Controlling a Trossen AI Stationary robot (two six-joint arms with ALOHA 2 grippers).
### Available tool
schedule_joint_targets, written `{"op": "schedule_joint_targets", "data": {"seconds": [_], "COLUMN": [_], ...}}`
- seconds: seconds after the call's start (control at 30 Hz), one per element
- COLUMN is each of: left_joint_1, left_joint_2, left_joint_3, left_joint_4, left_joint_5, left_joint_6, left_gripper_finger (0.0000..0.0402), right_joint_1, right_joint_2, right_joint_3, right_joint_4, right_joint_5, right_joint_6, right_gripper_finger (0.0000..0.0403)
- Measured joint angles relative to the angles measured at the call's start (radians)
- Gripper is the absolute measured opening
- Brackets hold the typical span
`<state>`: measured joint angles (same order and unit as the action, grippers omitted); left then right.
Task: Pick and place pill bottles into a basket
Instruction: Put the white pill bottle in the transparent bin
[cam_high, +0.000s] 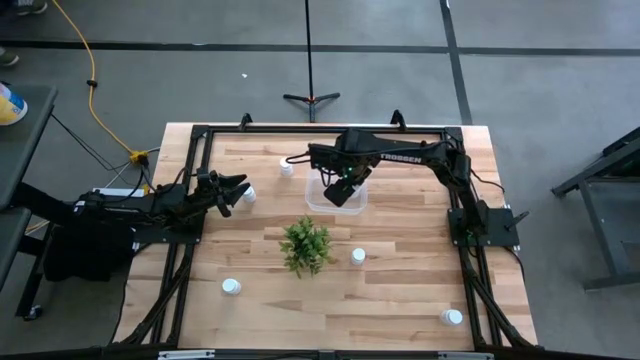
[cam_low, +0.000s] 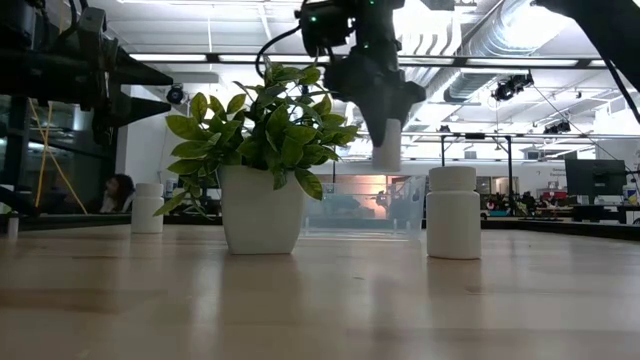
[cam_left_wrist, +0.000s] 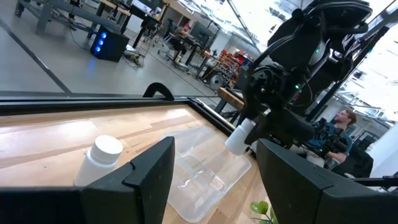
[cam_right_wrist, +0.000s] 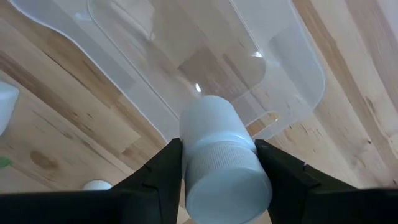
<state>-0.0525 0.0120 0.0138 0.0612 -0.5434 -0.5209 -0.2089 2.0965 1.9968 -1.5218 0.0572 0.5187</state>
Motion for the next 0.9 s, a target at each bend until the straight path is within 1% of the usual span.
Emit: {"op": "schedule_joint_targets", "data": {"seconds": [0.3,0.5,0.67,0.9], "left_joint_1": [0.0,0.0,0.0,0.0], "left_joint_2": [0.0,0.0,0.0,0.0], "left_joint_3": [0.0,0.0,0.0,0.0], "left_joint_4": [0.0,0.0,0.0,0.0], "left_joint_5": [0.0,0.0,0.0,0.0], "left_joint_6": [0.0,0.0,0.0,0.0], "left_gripper_finger": [0.0262,0.0262,0.0262,0.0262], "right_joint_1": [0.0,0.001,0.007,0.027], "right_joint_2": [0.0,0.0,0.0,0.0], "right_joint_3": [-0.006,-0.11,-0.195,-0.233], "right_joint_4": [0.037,0.096,0.134,0.168], "right_joint_5": [-0.004,-0.007,-0.055,-0.063], "right_joint_6": [0.0,0.0,0.005,0.021], "right_gripper_finger": [0.0166,0.0163,0.0168,0.0163]}}
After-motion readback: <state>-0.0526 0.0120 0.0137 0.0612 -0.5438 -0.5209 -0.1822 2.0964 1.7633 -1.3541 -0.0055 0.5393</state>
